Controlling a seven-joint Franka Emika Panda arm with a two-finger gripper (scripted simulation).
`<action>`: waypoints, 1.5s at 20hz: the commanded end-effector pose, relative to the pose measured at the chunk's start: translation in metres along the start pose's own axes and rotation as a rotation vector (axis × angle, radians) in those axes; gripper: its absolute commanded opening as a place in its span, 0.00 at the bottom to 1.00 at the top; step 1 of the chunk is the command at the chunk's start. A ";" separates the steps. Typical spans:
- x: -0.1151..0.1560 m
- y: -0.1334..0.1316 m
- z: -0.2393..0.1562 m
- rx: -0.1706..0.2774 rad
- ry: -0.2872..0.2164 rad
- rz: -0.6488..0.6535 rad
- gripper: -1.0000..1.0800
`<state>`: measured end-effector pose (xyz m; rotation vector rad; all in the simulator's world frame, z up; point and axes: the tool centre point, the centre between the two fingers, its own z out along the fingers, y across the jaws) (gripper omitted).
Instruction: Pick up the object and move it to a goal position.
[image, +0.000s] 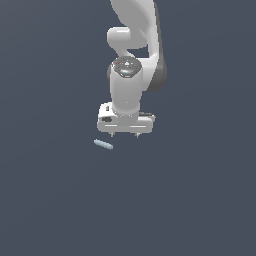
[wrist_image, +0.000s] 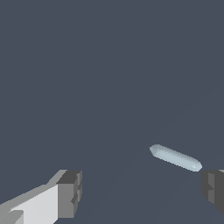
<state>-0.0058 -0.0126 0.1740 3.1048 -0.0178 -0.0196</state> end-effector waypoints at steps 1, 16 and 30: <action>0.000 0.001 0.001 0.000 0.000 -0.005 0.96; -0.004 0.020 0.019 0.000 0.000 -0.177 0.96; -0.015 0.053 0.051 0.005 0.002 -0.488 0.96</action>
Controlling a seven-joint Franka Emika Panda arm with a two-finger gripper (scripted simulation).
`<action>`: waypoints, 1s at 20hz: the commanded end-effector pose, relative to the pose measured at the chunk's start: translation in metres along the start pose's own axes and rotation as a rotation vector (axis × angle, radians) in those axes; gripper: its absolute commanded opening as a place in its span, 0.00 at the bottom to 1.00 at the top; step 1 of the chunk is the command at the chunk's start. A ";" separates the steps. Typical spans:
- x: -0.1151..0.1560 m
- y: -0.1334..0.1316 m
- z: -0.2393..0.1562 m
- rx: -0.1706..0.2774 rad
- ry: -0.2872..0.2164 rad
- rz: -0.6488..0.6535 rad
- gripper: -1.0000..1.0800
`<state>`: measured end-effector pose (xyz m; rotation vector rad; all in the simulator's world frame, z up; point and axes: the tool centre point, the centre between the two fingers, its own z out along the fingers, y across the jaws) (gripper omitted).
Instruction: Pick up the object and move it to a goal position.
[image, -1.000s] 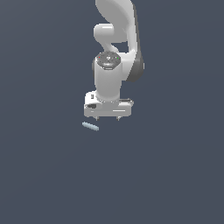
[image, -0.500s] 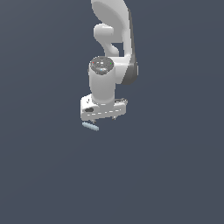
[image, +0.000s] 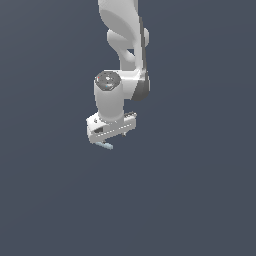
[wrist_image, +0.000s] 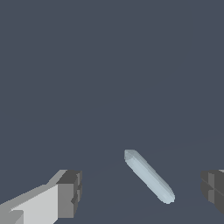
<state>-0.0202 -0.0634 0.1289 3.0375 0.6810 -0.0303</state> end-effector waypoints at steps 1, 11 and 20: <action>-0.004 0.004 0.006 0.001 0.001 -0.058 0.96; -0.023 0.020 0.028 0.006 0.007 -0.284 0.96; -0.040 0.031 0.046 0.010 0.016 -0.488 0.96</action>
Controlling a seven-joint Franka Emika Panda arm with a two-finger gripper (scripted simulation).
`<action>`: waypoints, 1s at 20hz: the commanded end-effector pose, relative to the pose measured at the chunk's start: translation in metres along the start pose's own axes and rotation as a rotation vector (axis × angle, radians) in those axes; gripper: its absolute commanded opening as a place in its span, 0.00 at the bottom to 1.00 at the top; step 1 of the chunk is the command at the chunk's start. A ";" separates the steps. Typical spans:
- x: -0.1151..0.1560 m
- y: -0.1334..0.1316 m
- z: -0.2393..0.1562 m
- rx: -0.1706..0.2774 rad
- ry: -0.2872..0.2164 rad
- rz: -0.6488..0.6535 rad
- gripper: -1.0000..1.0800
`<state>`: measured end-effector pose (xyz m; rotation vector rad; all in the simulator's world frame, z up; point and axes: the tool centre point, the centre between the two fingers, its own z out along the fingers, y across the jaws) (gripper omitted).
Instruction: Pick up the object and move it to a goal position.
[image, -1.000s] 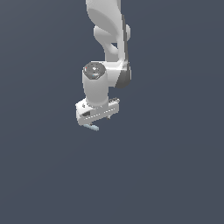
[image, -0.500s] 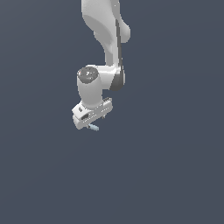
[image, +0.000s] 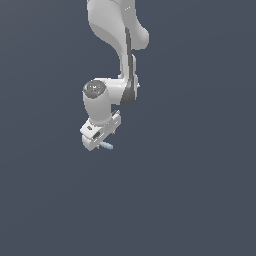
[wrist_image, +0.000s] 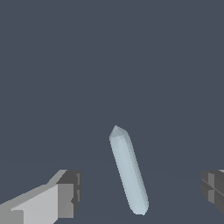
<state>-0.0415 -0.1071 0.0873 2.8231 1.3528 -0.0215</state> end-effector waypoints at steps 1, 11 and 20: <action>-0.006 0.001 0.005 0.001 0.003 -0.058 0.96; -0.023 0.002 0.020 0.002 0.014 -0.231 0.96; -0.028 0.002 0.025 0.002 0.018 -0.289 0.96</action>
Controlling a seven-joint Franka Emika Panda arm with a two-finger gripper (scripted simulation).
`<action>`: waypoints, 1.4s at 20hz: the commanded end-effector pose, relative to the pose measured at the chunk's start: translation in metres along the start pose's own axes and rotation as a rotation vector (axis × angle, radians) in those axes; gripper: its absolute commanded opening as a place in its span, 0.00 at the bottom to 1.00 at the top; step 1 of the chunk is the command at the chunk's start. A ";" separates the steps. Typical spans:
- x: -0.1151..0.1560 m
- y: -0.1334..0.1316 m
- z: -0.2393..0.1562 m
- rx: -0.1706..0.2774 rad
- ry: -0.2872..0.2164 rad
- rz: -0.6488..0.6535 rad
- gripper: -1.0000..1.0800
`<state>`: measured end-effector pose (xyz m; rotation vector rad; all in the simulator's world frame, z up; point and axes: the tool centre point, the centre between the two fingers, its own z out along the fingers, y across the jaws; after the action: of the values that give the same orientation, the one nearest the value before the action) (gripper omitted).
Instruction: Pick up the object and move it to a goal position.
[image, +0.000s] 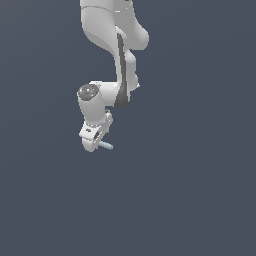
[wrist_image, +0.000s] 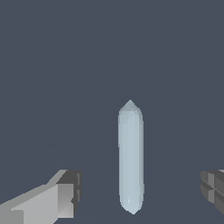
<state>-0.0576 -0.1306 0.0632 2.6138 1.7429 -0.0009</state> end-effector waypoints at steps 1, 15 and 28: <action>0.000 0.000 0.000 0.000 0.001 -0.007 0.96; 0.000 -0.001 0.044 0.000 0.000 -0.007 0.96; 0.000 0.000 0.051 0.000 0.000 -0.007 0.00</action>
<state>-0.0582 -0.1308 0.0129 2.6079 1.7516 -0.0003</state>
